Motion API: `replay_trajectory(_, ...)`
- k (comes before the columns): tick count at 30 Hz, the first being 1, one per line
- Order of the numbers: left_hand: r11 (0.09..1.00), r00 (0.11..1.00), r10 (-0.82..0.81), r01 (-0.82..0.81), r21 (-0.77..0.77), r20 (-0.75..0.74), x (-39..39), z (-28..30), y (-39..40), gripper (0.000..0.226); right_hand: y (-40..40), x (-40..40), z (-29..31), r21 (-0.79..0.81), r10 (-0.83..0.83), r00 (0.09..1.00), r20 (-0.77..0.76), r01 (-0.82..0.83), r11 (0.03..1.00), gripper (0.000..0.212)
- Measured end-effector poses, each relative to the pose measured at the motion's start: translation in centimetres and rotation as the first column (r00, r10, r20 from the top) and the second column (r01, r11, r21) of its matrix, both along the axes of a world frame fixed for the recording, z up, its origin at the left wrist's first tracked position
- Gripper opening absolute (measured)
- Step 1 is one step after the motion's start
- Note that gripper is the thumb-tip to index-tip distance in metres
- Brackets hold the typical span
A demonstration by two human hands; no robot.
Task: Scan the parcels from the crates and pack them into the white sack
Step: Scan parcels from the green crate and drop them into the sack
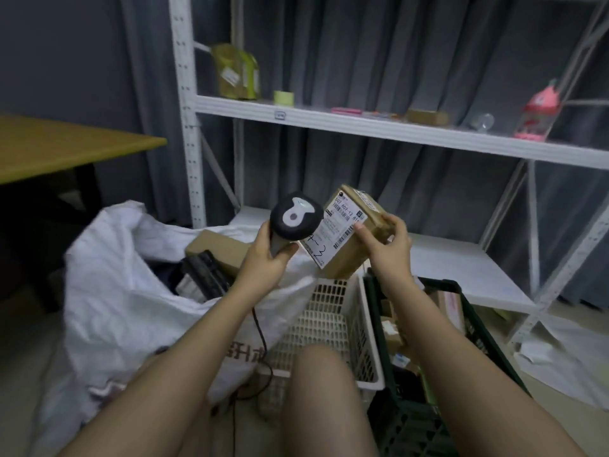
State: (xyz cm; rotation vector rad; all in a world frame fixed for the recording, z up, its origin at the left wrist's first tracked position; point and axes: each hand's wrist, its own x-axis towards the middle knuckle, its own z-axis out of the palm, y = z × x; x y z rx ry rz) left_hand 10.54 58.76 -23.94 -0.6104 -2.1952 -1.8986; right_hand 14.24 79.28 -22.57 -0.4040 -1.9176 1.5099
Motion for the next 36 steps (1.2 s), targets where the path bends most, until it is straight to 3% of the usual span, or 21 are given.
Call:
replay_trajectory(10, 0.965, 0.972, 0.235, -0.233, 0.119, 0.0, 0.5, 0.4, -13.4, 0.043, -13.0, -6.4, 0.3, 0.002, 0.237, 0.971, 0.0, -0.237, 0.971, 0.058)
replay_trajectory(14, 0.942, 0.953, 0.301, -0.3, 0.15, 0.019, 0.2, 0.2, -16.7, 0.044, -16.5, -9.1, -1.1, 0.115, 0.284, 0.942, 0.179, -0.307, 0.945, 0.063)
replay_trajectory(17, 0.922, 0.935, 0.352, -0.354, 0.156, 0.039, -0.1, -0.4, -18.1, 0.043, -17.7, -9.9, -2.6, 0.273, 0.327, 0.869, 0.372, -0.439, 0.856, 0.059)
replay_trajectory(20, 0.912, 0.929, 0.364, -0.371, 0.173, 0.068, -0.2, -0.9, -18.3, 0.041, -19.2, -9.3, -3.7, 0.21, 0.508, 0.762, 0.402, -0.617, 0.758, 0.056)
replay_trajectory(23, 0.913, 0.93, 0.357, -0.368, 0.175, 0.09, -0.3, -1.5, -18.4, 0.042, -19.6, -9.6, -4.4, 0.141, 0.549, 0.771, 0.323, -0.613, 0.777, 0.055)
replay_trajectory(25, 0.914, 0.931, 0.352, -0.364, 0.177, 0.097, -0.4, -1.9, -18.6, 0.042, -19.3, -10.1, -4.9, 0.187, 0.479, 0.814, 0.329, -0.554, 0.811, 0.054)
replay_trajectory(27, 0.916, 0.93, 0.353, -0.365, 0.166, 0.101, -0.4, -2.1, -18.6, 0.042, -19.1, -10.1, -5.2, 0.279, 0.431, 0.811, 0.396, -0.553, 0.785, 0.058)
replay_trajectory(28, 0.917, 0.931, 0.351, -0.364, 0.161, 0.102, -0.4, -2.2, -18.5, 0.042, -19.2, -9.9, -5.3, 0.25, 0.482, 0.768, 0.423, -0.61, 0.752, 0.059)
replay_trajectory(31, 0.919, 0.935, 0.339, -0.353, 0.178, 0.104, -0.3, -2.5, -18.2, 0.041, -19.7, -8.9, -5.2, -0.111, 0.71, 0.593, 0.379, -0.733, 0.671, 0.047)
replay_trajectory(33, 0.921, 0.937, 0.333, -0.348, 0.176, 0.11, -0.2, -2.5, -17.9, 0.043, -19.2, -9.1, -5.1, -0.138, 0.7, 0.658, 0.277, -0.694, 0.707, 0.042)
replay_trajectory(36, 0.926, 0.941, 0.32, -0.335, 0.172, 0.112, -0.2, -2.6, -17.4, 0.046, -17.8, -9.8, -5.0, 0.06, 0.511, 0.849, 0.138, -0.522, 0.851, 0.049)
